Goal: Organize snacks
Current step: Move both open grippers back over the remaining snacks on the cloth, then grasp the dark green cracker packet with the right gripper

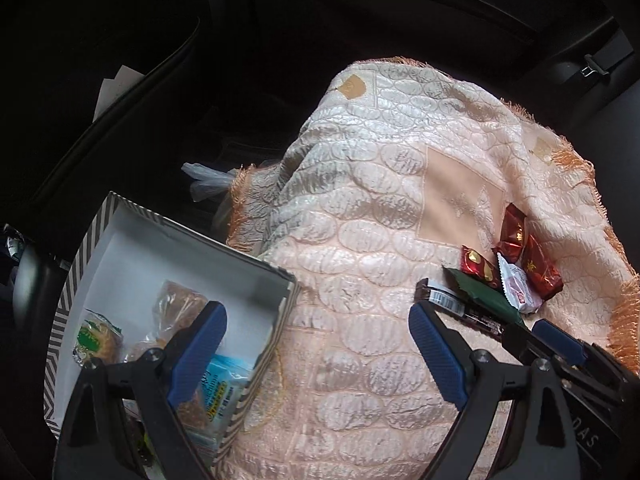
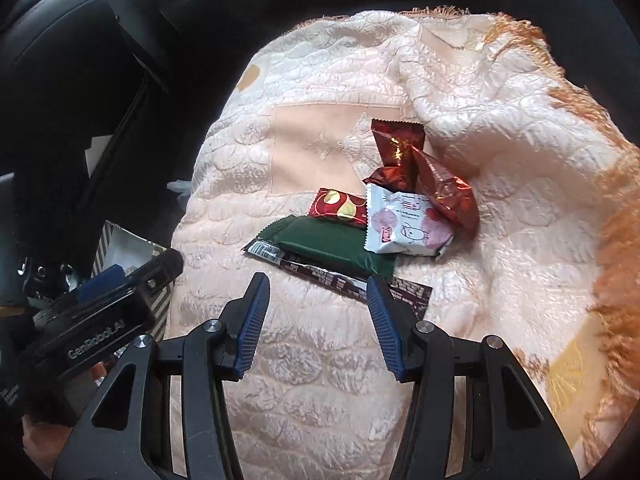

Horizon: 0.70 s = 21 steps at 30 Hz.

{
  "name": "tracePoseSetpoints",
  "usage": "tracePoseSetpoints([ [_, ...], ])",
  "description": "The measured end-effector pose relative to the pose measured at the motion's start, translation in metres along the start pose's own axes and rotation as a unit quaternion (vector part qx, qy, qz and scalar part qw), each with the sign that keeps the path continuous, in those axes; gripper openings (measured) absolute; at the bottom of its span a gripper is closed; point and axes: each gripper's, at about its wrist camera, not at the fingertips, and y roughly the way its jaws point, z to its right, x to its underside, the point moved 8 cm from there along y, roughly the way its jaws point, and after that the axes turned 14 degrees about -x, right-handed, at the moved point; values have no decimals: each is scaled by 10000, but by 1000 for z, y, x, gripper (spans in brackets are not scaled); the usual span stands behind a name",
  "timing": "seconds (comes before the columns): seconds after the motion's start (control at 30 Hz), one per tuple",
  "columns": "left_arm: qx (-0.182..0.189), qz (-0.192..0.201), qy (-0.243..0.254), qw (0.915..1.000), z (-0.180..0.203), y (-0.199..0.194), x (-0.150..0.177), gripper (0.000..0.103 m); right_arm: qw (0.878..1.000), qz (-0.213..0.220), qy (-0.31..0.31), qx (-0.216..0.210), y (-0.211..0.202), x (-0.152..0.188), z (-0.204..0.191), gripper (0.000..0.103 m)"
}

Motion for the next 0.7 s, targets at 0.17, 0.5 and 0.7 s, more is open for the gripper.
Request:
tracePoseSetpoints([
  [0.17,46,-115,-143,9998,-13,8,2,94,9947,-417,-832,429,24,-7,-6,50],
  [0.5,43,-194,-77,9998,-12,17,10,94,9943,-450,-804,546,31,-23,11,50],
  [0.7,78,-161,-51,9998,-11,12,11,94,9883,-593,-1164,784,44,-21,5,50],
])
